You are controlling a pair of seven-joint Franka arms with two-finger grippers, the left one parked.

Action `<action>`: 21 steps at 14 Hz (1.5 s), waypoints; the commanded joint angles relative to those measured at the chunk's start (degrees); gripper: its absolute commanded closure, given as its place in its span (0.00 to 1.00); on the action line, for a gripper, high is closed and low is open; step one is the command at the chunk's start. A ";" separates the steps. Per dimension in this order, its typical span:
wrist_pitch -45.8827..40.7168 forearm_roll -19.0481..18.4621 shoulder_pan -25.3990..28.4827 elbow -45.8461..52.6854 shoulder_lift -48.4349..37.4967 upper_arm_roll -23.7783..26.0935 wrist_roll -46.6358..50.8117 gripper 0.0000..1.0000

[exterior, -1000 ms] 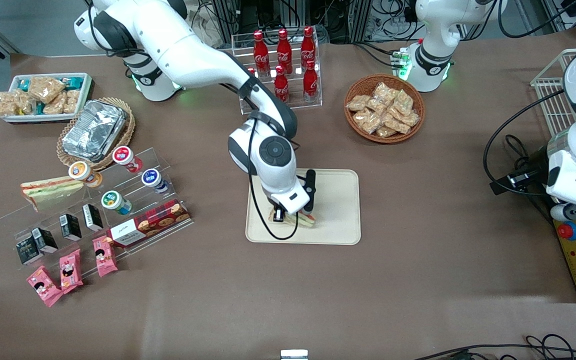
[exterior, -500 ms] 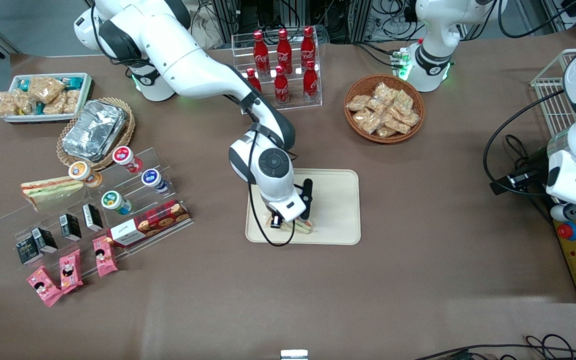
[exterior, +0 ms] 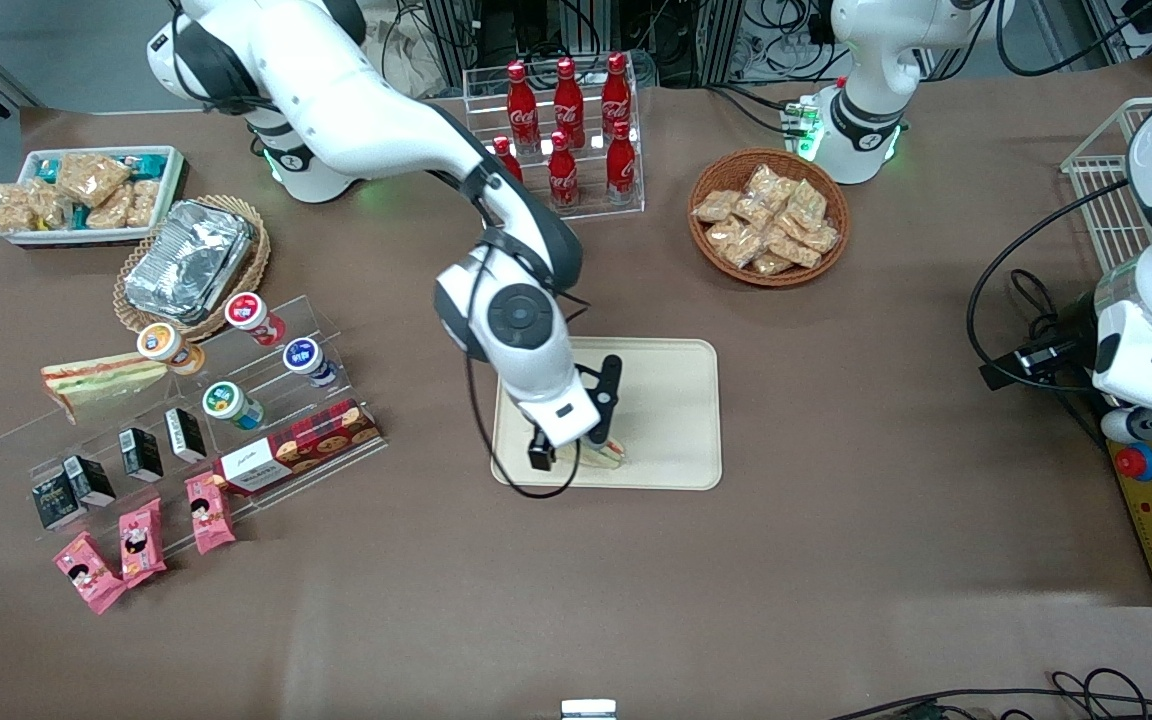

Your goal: Place sandwich on tray

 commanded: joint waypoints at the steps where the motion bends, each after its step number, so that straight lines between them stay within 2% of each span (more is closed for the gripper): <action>1: -5.73 5.22 -5.51 -1.04 -5.84 0.60 2.77 0.00; 3: -10.64 7.78 -9.29 -1.04 -9.44 0.60 7.76 0.00; 8: -21.37 8.05 -19.22 -1.04 -17.44 0.60 11.40 0.00; 11: -28.40 7.96 -28.09 -1.04 -22.10 0.60 11.48 0.00; 16: -33.25 7.26 -40.58 -1.04 -25.89 0.25 12.53 0.00; 17: -34.13 7.17 -41.90 -1.04 -26.25 -0.27 14.19 0.00; 20: -36.76 2.62 -41.83 -0.60 -26.42 -1.59 23.76 0.00; 21: -36.86 2.16 -42.00 -0.34 -26.42 -1.59 25.88 0.00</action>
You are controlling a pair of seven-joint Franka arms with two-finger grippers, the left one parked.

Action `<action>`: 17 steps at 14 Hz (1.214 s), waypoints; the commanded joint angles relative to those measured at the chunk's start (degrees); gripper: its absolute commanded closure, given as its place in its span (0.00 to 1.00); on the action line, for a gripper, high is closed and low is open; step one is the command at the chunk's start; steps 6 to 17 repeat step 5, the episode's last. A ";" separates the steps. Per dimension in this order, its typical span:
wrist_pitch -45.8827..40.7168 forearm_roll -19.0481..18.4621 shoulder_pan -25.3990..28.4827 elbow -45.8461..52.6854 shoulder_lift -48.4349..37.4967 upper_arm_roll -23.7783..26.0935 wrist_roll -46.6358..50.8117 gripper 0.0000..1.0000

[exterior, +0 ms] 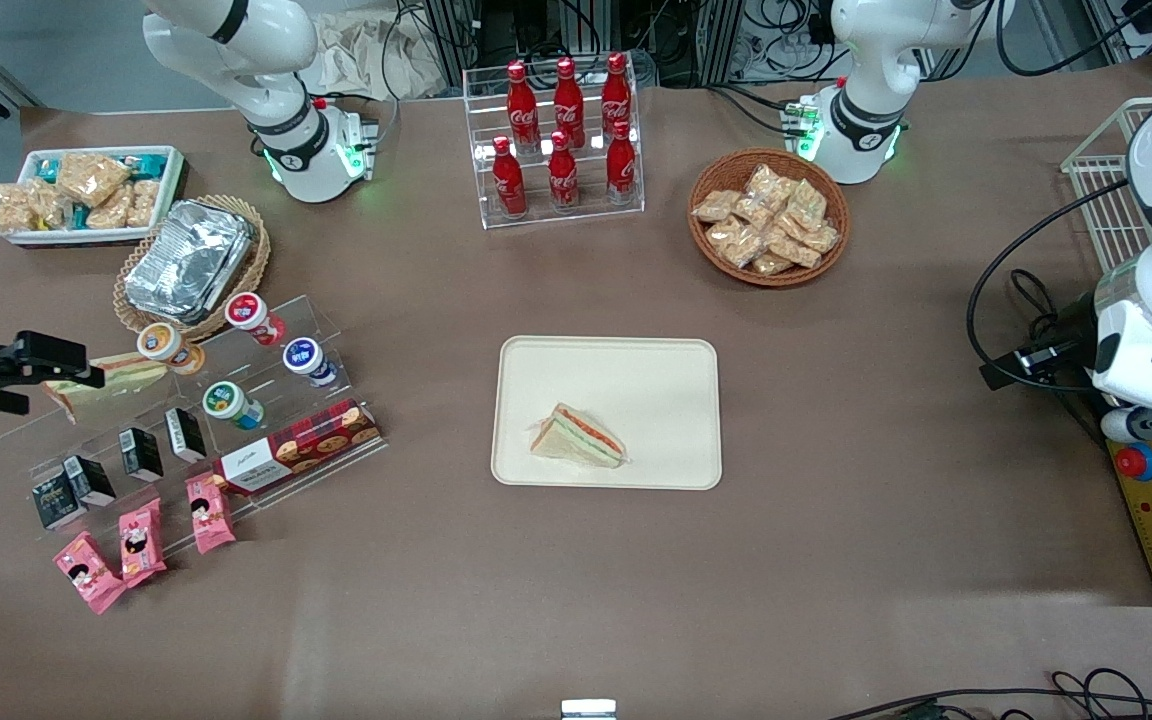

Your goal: Place sandwich on tray

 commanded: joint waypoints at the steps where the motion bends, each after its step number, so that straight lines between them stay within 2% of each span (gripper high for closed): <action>1: -1.19 -2.14 0.33 -0.57 -1.44 0.21 6.07 0.00; 4: -1.19 -2.31 0.50 -0.48 -1.71 -1.20 6.08 0.00; 17: -1.28 -2.66 0.59 -0.48 -1.71 -1.20 6.08 0.00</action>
